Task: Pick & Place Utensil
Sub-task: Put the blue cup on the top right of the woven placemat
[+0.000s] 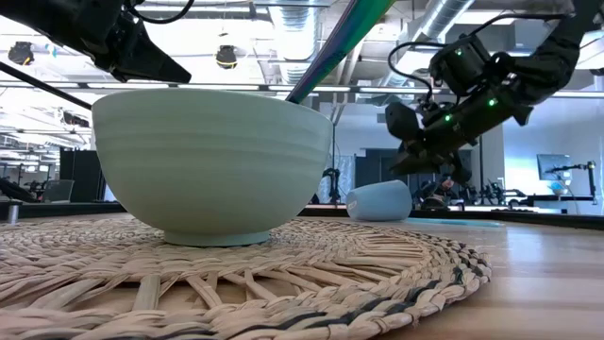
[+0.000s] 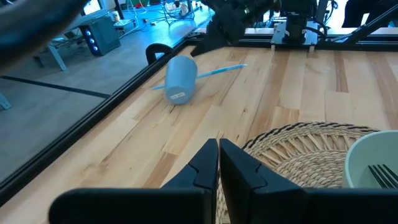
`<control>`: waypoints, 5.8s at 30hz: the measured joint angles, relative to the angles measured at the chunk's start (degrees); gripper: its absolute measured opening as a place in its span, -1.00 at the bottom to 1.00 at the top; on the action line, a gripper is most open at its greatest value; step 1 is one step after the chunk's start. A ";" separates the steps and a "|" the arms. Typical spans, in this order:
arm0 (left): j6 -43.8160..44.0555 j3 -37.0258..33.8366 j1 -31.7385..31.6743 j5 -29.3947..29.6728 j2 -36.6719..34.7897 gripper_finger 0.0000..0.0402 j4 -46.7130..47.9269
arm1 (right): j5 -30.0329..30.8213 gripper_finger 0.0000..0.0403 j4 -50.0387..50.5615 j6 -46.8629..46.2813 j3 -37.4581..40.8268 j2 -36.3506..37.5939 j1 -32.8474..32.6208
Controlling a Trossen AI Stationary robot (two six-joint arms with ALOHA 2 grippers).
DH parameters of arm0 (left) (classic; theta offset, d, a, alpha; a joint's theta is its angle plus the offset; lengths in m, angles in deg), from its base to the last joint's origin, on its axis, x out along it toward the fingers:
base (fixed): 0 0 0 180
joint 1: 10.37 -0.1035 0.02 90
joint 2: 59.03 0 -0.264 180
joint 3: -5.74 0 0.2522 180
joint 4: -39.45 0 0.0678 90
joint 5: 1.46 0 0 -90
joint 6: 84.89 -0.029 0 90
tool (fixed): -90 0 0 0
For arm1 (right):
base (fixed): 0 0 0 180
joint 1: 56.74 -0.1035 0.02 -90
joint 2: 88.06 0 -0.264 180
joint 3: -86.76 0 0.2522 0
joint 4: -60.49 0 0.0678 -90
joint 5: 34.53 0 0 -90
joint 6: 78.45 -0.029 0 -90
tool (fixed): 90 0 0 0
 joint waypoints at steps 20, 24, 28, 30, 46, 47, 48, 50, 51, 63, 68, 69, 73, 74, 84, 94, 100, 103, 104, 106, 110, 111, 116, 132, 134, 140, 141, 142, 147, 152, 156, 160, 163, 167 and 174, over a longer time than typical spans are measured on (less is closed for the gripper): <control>0.20 0.00 0.00 -0.01 0.00 -0.92 -0.02 | -49.35 -0.66 10.68 19.21 -0.01 1.11 32.28; 0.20 0.00 0.00 0.00 0.00 -0.92 -0.02 | -53.52 -0.66 7.41 21.09 0.04 -3.24 32.38; 0.20 0.00 -0.02 -0.02 0.00 -0.92 -0.02 | -57.01 -0.66 1.01 21.69 0.05 -6.41 31.93; 0.20 0.00 -0.02 -0.02 0.00 -0.92 -0.02 | -58.16 -0.66 -2.10 22.08 -0.01 -7.21 31.62; 1.47 0.00 0.00 0.00 0.00 -0.92 -0.10 | -52.14 -0.66 -6.30 15.40 -0.04 -7.79 13.67; 2.27 0.00 -0.02 0.00 0.00 -0.92 -0.22 | -49.62 -0.66 -6.28 14.90 -0.05 -7.80 12.39; 3.13 0.00 -0.01 0.00 0.00 -0.92 -0.33 | -47.01 -0.66 -6.28 14.37 -0.05 -7.79 11.17; 5.31 0.00 -0.01 -0.02 0.00 -0.92 -0.73 | -41.94 -0.66 -6.28 13.75 -0.08 -7.80 9.02; 6.33 0.00 -0.01 0.00 0.06 -0.92 -1.22 | -39.67 -0.66 -6.29 13.70 -0.10 -7.79 7.96; 5.70 0.02 -6.09 -4.71 13.44 -0.92 -16.83 | -24.71 -0.66 -9.35 11.15 -1.67 -7.79 -3.57; 5.70 0.04 -15.63 -15.02 19.52 -0.92 -20.71 | -17.86 -0.66 -6.99 10.45 -1.74 -7.79 -6.55; 6.71 0.04 -17.99 -18.06 20.19 -0.92 -21.33 | -16.31 -0.66 -5.32 9.31 -1.74 -7.79 -6.85; 11.50 0.04 -29.24 -38.07 23.14 -0.92 -25.69 | -12.74 -0.66 0.41 4.62 -1.74 -7.79 -7.64; 12.60 0.04 -31.75 -42.34 24.05 -0.92 -26.83 | -12.01 -0.66 0.99 3.93 -1.74 -7.79 -7.87; 13.18 1.09 -44.12 -58.24 38.36 -0.60 -40.70 | -10.76 -0.66 0.63 3.71 -2.41 -7.79 -9.26; 12.43 14.16 -45.68 -58.99 53.49 -0.28 -42.71 | -9.70 -0.66 0.70 3.98 -2.83 -7.79 -6.91; 12.64 19.95 -48.07 -61.43 60.24 -0.24 -42.64 | -9.68 -0.67 0.67 7.16 -2.83 -7.79 -3.41; 12.68 21.24 -49.03 -61.90 62.00 -0.26 -42.47 | -9.72 -0.68 0.67 10.04 -3.02 -7.79 -1.37; 12.68 21.47 -49.29 -61.94 62.25 -0.26 -42.45 | -9.88 -0.69 0.66 10.67 -3.20 -7.79 -0.76; 12.55 21.99 -49.55 -63.25 62.62 -0.28 -42.64 | -11.23 -0.70 0.65 11.09 -3.62 -7.79 0.41; 11.07 21.97 -49.51 -67.59 62.58 -0.41 -42.62 | -12.98 -0.72 0.64 11.53 -4.27 -7.79 1.52; 10.08 21.97 -49.35 -68.48 62.48 -0.46 -42.56 | -13.00 -0.73 0.65 11.68 -4.33 -7.79 1.51; 6.19 21.97 -48.45 -69.19 62.34 -0.88 -42.93 | -13.18 -0.73 0.67 11.67 -4.56 -7.79 0.74; 9.47 21.94 -48.21 -67.45 62.34 -0.85 -43.26 | -12.94 -0.74 0.65 10.10 -4.56 -7.79 -1.77; 9.48 21.94 -47.86 -67.47 62.29 -0.80 -43.28 | -12.94 -0.74 0.65 10.10 -4.56 -7.79 -2.01; 9.55 21.86 -45.85 -68.96 60.11 -0.73 -43.66 | -12.89 -0.74 0.26 10.83 -4.54 -7.79 -6.10; 9.55 21.81 -45.57 -68.98 58.99 -0.73 -43.41 | -12.87 -0.74 -0.44 9.72 -4.53 -7.80 -6.95; 9.45 21.79 -45.31 -68.90 57.73 -0.74 -43.59 | -12.87 -0.74 -1.63 8.49 -4.51 -7.82 -7.82; 2.68 20.95 -45.87 -57.74 49.14 -0.83 -40.94 | -6.34 -0.74 -8.07 3.67 -4.51 -7.82 -10.59; 3.81 20.92 -50.37 -48.99 45.78 -0.88 -30.83 | 0.81 -0.74 -9.07 -6.03 -5.56 -10.07 -10.52; 6.90 20.94 -53.45 -49.77 47.62 -0.96 -29.70 | 0.22 -0.74 -11.55 -9.60 -8.41 -17.13 -10.79; 9.68 21.98 -56.78 -51.62 50.85 -0.97 -30.06 | -1.70 -0.74 -17.75 -13.18 -11.77 -25.16 -10.98; 11.31 22.42 -59.00 -53.23 53.21 -0.97 -30.11 | -2.22 -0.74 -24.18 -13.94 -13.62 -29.92 -11.06; 13.07 22.32 -61.28 -55.39 54.86 -0.97 -29.61 | -2.20 -0.74 -26.98 -14.05 -15.72 -33.37 -11.02; 12.53 22.23 -60.29 -59.84 52.50 -0.97 -29.98 | -1.53 -0.74 -26.69 -13.85 -17.76 -35.82 -10.51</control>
